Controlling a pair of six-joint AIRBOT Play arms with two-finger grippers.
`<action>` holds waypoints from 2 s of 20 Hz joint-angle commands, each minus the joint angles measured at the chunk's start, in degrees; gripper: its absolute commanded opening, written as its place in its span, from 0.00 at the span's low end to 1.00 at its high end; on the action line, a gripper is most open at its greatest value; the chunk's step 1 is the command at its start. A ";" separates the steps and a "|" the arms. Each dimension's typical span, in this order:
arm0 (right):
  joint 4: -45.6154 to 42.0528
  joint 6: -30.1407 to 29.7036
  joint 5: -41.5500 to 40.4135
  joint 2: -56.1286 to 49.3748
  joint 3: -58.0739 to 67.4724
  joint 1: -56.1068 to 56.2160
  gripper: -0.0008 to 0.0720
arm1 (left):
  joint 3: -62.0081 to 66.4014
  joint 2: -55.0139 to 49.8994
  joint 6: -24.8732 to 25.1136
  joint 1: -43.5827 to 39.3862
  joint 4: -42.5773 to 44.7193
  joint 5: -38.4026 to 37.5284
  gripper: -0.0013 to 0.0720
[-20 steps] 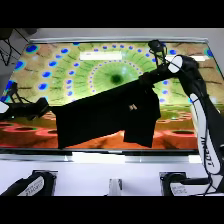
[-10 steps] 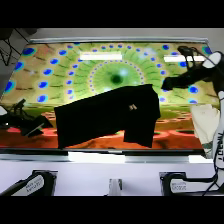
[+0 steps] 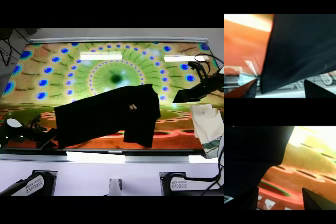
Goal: Fold the shirts.
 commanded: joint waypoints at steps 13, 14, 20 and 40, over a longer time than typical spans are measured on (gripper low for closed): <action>0.87 -2.01 -9.92 -0.96 -16.57 -0.22 0.77 | -1.14 1.07 -5.55 -8.26 -1.49 9.09 0.07; 0.85 -2.03 -11.85 -1.36 -17.99 0.26 0.77 | -1.14 1.99 -5.14 -8.26 -1.55 9.09 0.07; 4.46 -2.86 -18.97 -7.72 -19.02 7.30 0.76 | -1.14 8.07 -5.18 -8.26 -1.70 8.79 0.07; 0.94 -12.87 -48.48 37.64 14.58 8.92 0.04 | 81.79 15.65 0.61 -8.28 -3.13 17.75 0.07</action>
